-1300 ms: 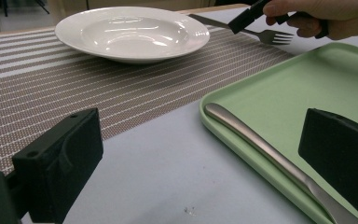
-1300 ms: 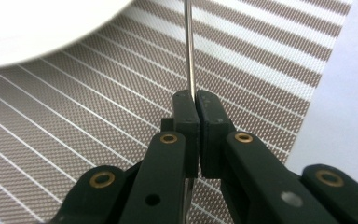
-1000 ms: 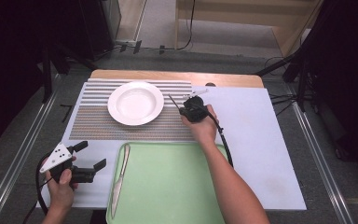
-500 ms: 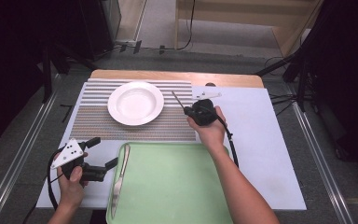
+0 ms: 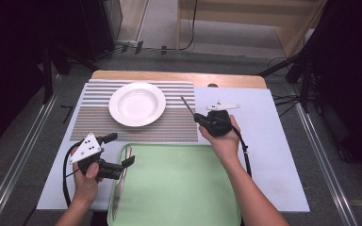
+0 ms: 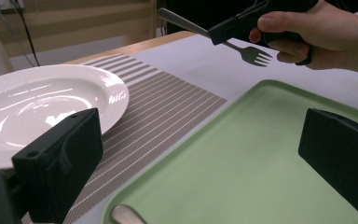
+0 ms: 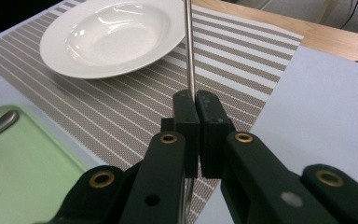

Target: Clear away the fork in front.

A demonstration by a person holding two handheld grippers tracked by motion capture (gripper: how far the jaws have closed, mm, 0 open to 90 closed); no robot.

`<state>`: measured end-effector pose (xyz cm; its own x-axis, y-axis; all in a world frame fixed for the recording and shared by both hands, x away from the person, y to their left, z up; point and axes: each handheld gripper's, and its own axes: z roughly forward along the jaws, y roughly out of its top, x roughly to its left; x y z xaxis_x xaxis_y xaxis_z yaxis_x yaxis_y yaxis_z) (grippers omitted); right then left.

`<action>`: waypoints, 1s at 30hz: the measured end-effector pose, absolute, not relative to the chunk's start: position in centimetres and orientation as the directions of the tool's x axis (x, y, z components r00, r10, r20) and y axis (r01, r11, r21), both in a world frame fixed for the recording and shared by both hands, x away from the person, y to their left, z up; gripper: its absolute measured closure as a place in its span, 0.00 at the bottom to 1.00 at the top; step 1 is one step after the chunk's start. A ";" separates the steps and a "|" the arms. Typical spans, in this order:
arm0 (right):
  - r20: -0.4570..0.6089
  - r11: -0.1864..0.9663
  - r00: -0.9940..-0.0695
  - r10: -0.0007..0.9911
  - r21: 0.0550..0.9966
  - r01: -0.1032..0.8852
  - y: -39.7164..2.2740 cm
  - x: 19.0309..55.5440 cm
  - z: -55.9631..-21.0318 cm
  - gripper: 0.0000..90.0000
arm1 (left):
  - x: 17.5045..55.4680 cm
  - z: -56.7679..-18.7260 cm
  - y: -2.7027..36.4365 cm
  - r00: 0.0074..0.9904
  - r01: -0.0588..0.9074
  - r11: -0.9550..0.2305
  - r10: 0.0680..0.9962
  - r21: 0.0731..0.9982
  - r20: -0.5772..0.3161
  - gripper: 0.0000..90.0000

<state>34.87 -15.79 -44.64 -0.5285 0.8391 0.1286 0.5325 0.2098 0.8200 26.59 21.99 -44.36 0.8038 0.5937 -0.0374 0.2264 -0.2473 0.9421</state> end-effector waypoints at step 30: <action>0.181 0.120 -0.574 0.798 0.886 0.447 -19.9 26.8 -46.6 0.96 | 28.2 -43.3 12.8 0.874 0.243 -0.238 0.474 0.940 -0.106 0.00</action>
<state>26.81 -19.94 -46.62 -0.5741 0.7984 0.1815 0.4473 0.1201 0.8863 28.17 12.79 -43.34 0.8739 0.4744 -0.1059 0.2431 -0.2379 0.9404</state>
